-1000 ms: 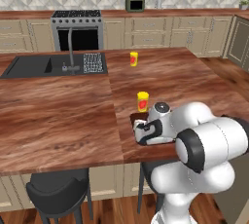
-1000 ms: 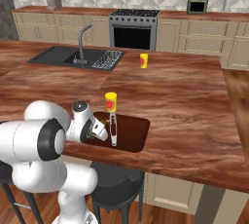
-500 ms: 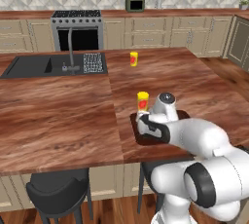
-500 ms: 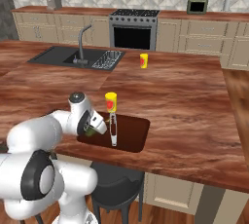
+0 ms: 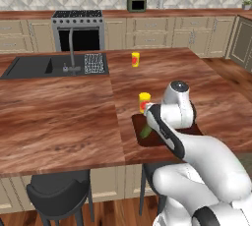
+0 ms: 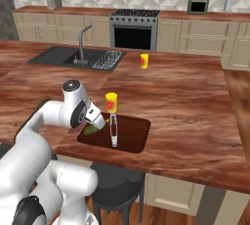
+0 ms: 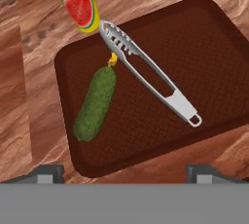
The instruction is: Gather the lemon wedge and cucumber from the fridge and place them on a tray on the dining counter. Then gather the fish and steak from the fridge and place them on the other tray.
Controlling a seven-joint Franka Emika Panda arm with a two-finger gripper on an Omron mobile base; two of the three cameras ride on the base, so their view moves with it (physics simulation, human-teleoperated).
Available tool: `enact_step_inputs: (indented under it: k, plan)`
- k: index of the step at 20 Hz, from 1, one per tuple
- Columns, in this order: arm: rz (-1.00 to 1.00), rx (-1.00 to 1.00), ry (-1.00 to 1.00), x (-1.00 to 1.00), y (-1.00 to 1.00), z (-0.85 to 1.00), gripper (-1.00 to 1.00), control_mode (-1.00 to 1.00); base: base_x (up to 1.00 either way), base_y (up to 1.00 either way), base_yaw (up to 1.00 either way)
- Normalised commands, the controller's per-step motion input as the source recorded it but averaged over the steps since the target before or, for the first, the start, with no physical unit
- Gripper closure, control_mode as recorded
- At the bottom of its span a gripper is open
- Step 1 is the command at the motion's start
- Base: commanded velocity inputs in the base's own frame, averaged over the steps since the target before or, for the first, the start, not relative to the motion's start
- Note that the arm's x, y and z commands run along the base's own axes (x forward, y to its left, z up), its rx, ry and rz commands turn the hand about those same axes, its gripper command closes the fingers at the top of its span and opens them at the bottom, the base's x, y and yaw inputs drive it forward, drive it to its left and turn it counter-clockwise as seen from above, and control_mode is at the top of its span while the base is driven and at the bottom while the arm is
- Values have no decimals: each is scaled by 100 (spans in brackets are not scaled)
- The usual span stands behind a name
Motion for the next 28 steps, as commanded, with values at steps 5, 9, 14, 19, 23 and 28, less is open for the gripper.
enact_step_inputs:
  k: [5,9,14,19,23,28]
  plan:
    - [0,0,2,-95,-15,37,-100,-100,0,0,0]
    - [4,-1,0,-94,-13,33,-100,-100,0,0,0]
    - [12,-3,-3,-100,-4,35,-100,-100,0,0,0]
    - [13,-1,-16,-87,-3,59,-100,-100,0,0,0]
    - [6,0,-19,-77,-5,30,-100,-100,0,0,0]
    - [0,-1,-5,-32,1,-1,-100,100,0,2,0]
